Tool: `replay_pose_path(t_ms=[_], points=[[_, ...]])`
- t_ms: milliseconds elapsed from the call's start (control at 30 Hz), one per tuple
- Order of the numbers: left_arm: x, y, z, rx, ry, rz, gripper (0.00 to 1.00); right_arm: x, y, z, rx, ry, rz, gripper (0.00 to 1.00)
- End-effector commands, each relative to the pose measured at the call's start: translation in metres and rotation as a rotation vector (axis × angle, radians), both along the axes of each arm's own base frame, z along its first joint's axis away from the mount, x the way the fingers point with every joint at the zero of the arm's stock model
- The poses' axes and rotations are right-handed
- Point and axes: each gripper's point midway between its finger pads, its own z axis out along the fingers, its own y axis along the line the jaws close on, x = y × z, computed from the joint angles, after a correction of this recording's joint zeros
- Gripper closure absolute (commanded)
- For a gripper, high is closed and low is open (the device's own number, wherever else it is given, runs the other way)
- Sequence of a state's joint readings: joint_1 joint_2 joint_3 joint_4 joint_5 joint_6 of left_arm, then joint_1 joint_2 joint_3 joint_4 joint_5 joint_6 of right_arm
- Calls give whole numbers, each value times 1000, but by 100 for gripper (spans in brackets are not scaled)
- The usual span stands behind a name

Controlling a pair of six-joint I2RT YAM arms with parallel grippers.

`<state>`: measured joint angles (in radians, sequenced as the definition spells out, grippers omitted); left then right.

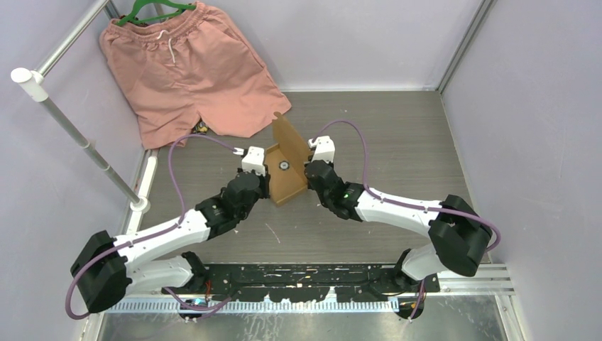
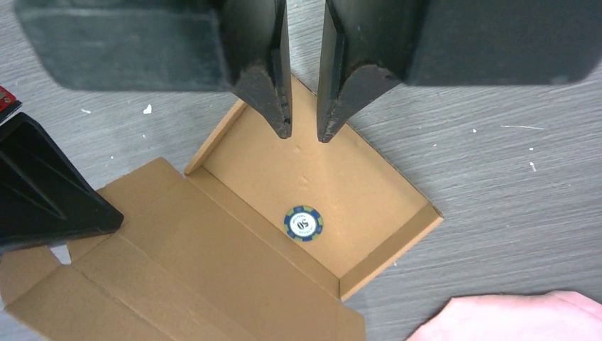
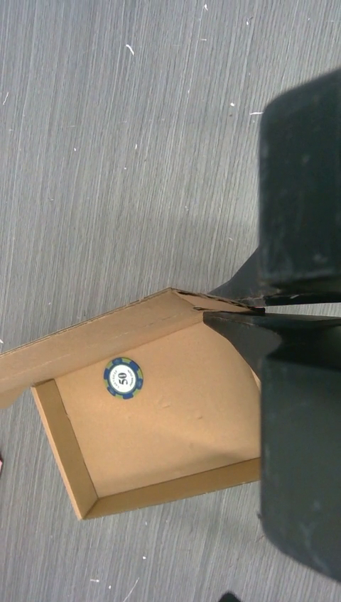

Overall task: Fold the paper box
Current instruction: Close the paper box at the center of the board.

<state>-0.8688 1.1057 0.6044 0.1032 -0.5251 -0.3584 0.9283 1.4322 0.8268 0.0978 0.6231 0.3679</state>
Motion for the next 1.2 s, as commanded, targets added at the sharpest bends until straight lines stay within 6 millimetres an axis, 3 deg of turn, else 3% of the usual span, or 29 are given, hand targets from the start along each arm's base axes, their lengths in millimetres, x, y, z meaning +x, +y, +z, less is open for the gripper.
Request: replay_pose_path(t_ms=[0, 67, 200, 333, 433, 500, 533, 567, 667, 800, 900, 1000, 1167], points=[[8, 12, 27, -10, -84, 68, 77, -3, -13, 3, -51, -7, -29, 92], [14, 15, 28, 4, -76, 80, 75, -1, -16, 7, -68, -11, -32, 85], [34, 19, 21, 9, -7, 82, 73, 3, -20, 16, -72, 15, -28, 47], [64, 38, 19, -31, 66, 107, 72, 2, -21, 30, -51, 12, -2, 30], [85, 49, 25, -77, 88, 116, 70, 1, -23, 43, 16, 25, 29, 28], [102, 60, 26, -111, 136, 124, 69, 3, -27, 51, 76, 51, 42, 34], [111, 61, 26, -126, 157, 110, 70, 4, -29, 56, 100, 65, 41, 44], [118, 60, 25, -141, 176, 84, 69, 3, -30, 60, 114, 84, 55, 47], [135, 48, 22, -147, 215, -23, 65, -7, -24, 68, 126, 112, 137, 43], [141, 39, 22, -159, 211, -120, 48, -18, -31, 67, 97, 143, 153, 30], [146, 31, 19, -167, 208, -181, 47, -23, -37, 63, 94, 141, 160, 19], [151, 26, 14, -166, 211, -219, 48, -22, -43, 58, 105, 153, 167, 34], [160, 28, 20, -182, 163, -255, 45, -18, -42, 58, 109, 159, 218, 38]])
